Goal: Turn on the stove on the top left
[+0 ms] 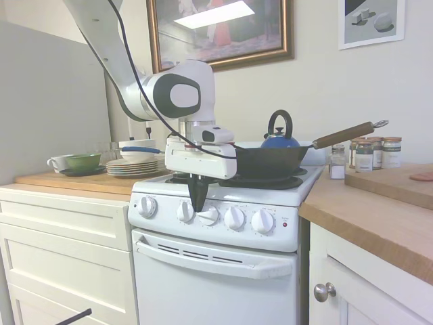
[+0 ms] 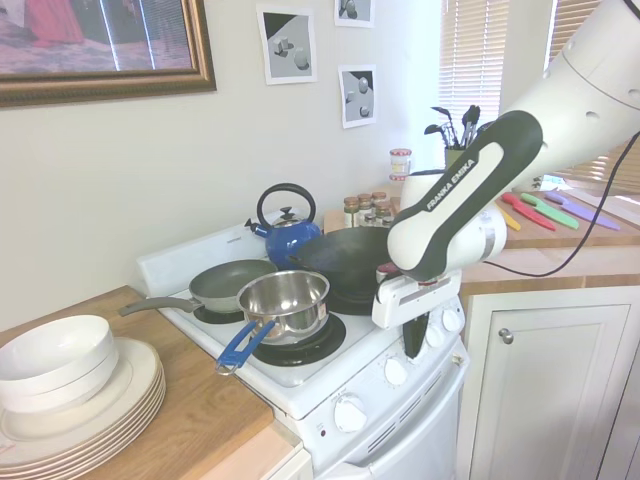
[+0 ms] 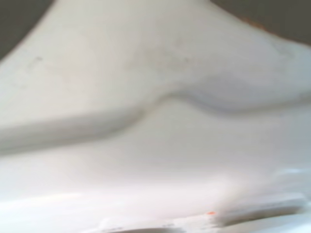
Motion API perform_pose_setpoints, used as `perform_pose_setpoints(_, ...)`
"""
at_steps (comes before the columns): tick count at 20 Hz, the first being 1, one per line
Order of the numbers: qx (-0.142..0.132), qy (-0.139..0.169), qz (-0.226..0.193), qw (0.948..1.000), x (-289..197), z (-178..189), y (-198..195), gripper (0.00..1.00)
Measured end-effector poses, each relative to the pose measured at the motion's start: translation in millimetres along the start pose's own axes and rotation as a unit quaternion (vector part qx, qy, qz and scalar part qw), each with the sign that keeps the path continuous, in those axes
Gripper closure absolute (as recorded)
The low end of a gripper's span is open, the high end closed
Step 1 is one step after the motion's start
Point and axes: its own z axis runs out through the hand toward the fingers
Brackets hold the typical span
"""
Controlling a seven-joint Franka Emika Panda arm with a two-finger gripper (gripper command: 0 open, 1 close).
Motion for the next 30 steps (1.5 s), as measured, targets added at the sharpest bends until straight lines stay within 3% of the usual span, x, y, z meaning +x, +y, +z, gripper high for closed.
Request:
perform_pose_setpoints(19,-0.057,0.052,-0.007,0.997,-13.3,13.4,-8.4,1.0)
perform_pose_setpoints(24,-0.05,0.057,-0.018,0.997,-15.1,5.7,-10.2,1.0)
perform_pose_setpoints(30,-0.018,0.073,-0.042,0.9963,-35.8,-36.5,-8.0,1.0)
